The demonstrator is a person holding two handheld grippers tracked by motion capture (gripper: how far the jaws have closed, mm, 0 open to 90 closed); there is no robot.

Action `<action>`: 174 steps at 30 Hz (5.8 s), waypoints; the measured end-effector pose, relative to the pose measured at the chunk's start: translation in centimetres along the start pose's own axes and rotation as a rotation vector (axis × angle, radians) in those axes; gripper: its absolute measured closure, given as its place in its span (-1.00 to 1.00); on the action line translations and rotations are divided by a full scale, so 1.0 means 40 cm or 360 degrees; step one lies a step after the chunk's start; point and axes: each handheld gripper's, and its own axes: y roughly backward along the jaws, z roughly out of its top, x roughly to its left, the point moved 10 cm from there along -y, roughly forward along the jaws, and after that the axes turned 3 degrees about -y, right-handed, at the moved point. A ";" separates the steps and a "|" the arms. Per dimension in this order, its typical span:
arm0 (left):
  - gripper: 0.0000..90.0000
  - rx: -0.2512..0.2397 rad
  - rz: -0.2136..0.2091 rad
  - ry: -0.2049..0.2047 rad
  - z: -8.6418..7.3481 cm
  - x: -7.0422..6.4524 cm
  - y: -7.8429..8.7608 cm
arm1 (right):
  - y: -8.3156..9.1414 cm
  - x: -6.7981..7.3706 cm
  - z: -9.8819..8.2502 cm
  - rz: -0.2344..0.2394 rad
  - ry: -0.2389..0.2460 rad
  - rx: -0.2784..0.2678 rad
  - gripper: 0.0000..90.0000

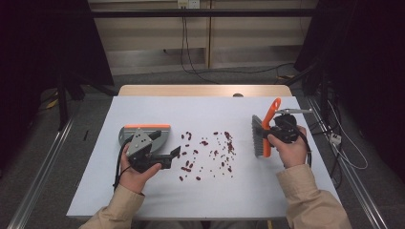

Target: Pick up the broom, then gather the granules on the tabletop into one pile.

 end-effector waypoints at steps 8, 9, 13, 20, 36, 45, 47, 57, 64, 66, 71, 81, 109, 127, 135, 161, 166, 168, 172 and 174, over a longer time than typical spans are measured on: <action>-0.76 0.0006 0.0018 0.0013 -0.013 0.018 0.011 | -0.089 -0.006 0.010 -0.0019 -0.0032 -0.0069 0.56; -0.75 0.0004 0.0022 0.0017 -0.014 0.021 0.012 | -0.096 -0.010 0.010 -0.0038 -0.0024 -0.0068 0.57; -0.76 -0.0001 0.0034 0.0029 -0.018 0.030 0.016 | -0.125 -0.018 0.011 -0.0060 -0.0028 -0.0058 0.57; -0.76 -0.0001 0.0040 0.0038 -0.021 0.035 0.017 | -0.160 -0.008 0.006 -0.0079 0.0041 -0.0004 0.55; -0.76 -0.0004 0.0063 0.0048 -0.028 0.058 0.033 | -0.111 0.002 -0.020 -0.0154 0.0223 0.0066 0.27; -0.76 0.0001 0.0065 0.0055 -0.032 0.059 0.034 | -0.080 -0.020 -0.063 -0.0182 0.0242 0.0136 0.50; -0.76 0.0005 0.0065 0.0052 -0.032 0.060 0.035 | -0.085 -0.017 -0.066 -0.0138 0.0237 0.0133 0.56; -0.78 -0.0002 0.0034 0.0073 -0.032 0.067 0.048 | -0.090 -0.026 -0.063 -0.0160 0.0253 0.0120 0.58; -0.79 -0.0008 0.0046 0.0085 -0.035 0.080 0.061 | -0.097 -0.028 -0.055 -0.0169 0.0159 0.0083 0.58; -0.79 -0.0005 0.0055 0.0084 -0.036 0.084 0.064 | -0.102 -0.024 -0.047 -0.0164 0.0182 0.0046 0.58; -0.79 0.0010 0.0047 0.0085 -0.045 0.089 0.067 | -0.118 -0.013 -0.007 -0.0143 0.0190 -0.0088 0.58; -0.82 0.0029 0.0029 0.0097 -0.058 0.101 0.076 | -0.194 0.005 0.036 -0.0180 0.0325 -0.0076 0.58; -0.88 0.0011 0.0025 0.0089 -0.066 0.112 0.092 | -0.192 0.159 -0.045 0.0036 0.0692 0.0059 0.58; -0.88 0.0023 0.0027 0.0085 -0.068 0.109 0.092 | -0.153 0.249 -0.103 0.0193 0.0875 0.0094 0.58; -0.88 0.0026 0.0022 0.0079 -0.069 0.107 0.091 | -0.146 0.259 -0.108 0.0246 0.0840 0.0078 0.58; -0.88 0.0069 0.0022 0.0122 -0.087 0.116 0.086 | -0.290 0.240 0.058 0.0375 0.0760 -0.0075 0.58; -0.88 0.0076 0.0035 0.0121 -0.090 0.122 0.086 | -0.329 0.253 0.073 0.0401 0.0805 -0.0055 0.58; -0.88 0.0075 0.0045 0.0136 -0.092 0.124 0.085 | -0.341 0.262 0.079 0.0416 0.0824 -0.0057 0.58; -0.88 0.0084 0.0055 0.0138 -0.095 0.129 0.085 | -0.364 0.279 0.088 0.0435 0.0900 -0.0056 0.58; -0.88 0.0084 0.0057 0.0139 -0.095 0.130 0.085 | -0.374 0.288 0.091 0.0454 0.0917 -0.0063 0.58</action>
